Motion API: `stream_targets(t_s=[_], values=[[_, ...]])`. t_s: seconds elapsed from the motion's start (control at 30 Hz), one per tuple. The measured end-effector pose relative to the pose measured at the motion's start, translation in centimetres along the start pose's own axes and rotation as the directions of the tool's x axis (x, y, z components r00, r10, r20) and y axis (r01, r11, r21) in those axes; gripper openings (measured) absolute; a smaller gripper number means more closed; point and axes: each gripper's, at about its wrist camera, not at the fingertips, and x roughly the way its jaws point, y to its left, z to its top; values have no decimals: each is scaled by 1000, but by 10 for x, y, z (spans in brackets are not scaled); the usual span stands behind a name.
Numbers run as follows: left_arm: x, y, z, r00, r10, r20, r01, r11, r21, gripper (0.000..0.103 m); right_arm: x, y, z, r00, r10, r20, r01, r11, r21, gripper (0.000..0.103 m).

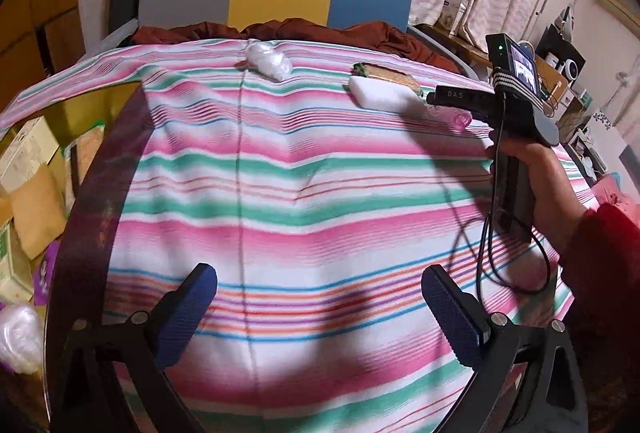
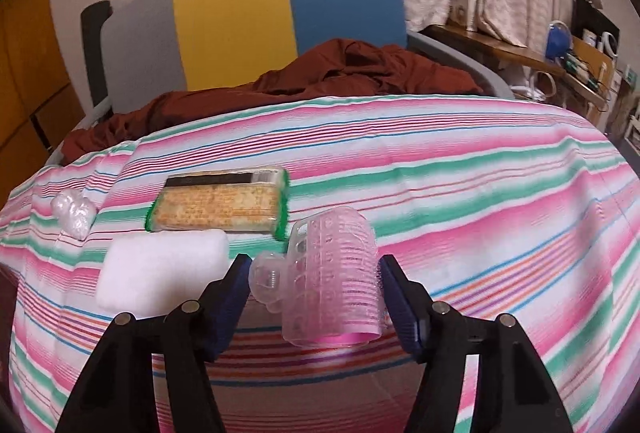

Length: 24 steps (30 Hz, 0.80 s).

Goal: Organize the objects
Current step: 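Grasp the pink hair roller on the sheet with the right tool, then grasp the white soap block with the left tool while the right tool holds the roller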

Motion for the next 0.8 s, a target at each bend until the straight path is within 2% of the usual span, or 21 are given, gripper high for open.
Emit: stream_targets(t_s=[0.17,0.33,0.47,0.53,0.7,0.8], values=[[9,-13,23,1000,-3,28,2,998,55,103,-18,-14,-15,998,-57,5,57,996,71,65],[37,-28,67,998,0,69,-9,991,136,103,-40,-21,-33,994,-103,38,99,990,102,65],[68,-47,107,993,20,115,-45,976,215,103,-45,-28,-40,992,-112,55,104,985,141,65],[85,-59,124,990,34,135,-69,961,268,103,-41,-36,-40,993,-114,37,106,978,180,65],[136,-83,160,994,14,106,-48,942,333,103,-43,-44,-42,994,-97,57,82,972,222,65],[165,-85,179,997,15,77,-40,944,328,103,-43,-45,-44,994,-89,65,72,970,231,65]])
